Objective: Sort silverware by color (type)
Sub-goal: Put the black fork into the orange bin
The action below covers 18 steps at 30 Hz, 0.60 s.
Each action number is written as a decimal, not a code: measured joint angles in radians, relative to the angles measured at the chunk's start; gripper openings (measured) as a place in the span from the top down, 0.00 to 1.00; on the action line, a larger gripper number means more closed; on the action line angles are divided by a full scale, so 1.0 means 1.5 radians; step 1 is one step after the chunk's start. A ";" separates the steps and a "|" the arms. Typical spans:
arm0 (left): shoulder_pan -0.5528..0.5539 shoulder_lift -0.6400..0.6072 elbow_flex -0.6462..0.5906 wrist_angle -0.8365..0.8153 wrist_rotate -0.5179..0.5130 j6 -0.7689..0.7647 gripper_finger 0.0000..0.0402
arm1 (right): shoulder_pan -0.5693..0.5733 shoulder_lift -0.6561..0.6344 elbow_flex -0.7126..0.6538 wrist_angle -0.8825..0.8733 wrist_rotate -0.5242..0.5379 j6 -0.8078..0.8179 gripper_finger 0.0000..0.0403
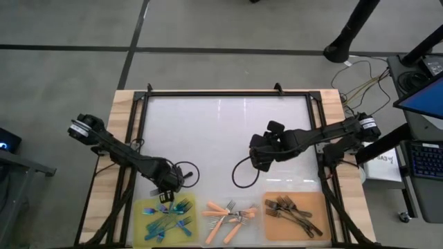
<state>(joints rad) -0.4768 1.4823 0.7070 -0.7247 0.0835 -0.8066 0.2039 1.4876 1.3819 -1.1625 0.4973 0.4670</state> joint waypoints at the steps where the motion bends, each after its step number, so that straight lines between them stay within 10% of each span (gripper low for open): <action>1: 0.001 0.000 -0.002 0.003 0.001 0.000 0.82 | 0.000 0.000 0.000 0.000 0.000 0.000 0.65; 18: 0.050 0.000 -0.005 -0.004 -0.078 0.078 0.82 | 0.000 0.000 -0.001 0.001 0.000 0.000 0.67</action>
<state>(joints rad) -0.4019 1.4822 0.6994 -0.7300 -0.0334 -0.6903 0.2039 1.4876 1.3808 -1.1610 0.4973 0.4667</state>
